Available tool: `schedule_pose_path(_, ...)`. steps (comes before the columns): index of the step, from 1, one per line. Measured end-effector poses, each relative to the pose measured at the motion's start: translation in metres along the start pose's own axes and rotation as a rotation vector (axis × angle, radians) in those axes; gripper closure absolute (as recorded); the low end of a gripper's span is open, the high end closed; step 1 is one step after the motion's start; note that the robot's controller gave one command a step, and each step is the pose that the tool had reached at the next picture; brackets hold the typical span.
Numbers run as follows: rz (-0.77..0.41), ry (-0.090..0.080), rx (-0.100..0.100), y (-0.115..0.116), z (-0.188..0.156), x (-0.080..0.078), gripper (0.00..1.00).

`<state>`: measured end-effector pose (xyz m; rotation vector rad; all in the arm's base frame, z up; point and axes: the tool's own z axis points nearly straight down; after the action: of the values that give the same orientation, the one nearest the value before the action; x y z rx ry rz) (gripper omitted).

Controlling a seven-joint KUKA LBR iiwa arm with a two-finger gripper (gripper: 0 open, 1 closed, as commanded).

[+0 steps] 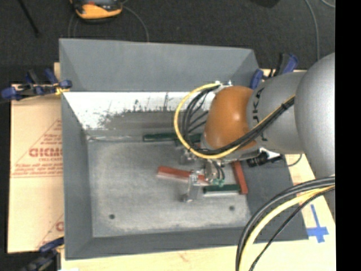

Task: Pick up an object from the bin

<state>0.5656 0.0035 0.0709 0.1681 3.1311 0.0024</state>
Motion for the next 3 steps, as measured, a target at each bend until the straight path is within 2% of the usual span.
schedule_pose_path(1,-0.007,0.003,0.002,-0.0041,-0.0004,0.0021,0.0)
schedule_pose_path(2,-0.002,-0.002,0.0,-0.0006,-0.0014,-0.0021,1.0)
schedule_pose_path(3,-0.002,-0.002,0.0,-0.0006,-0.0014,-0.0021,1.0)
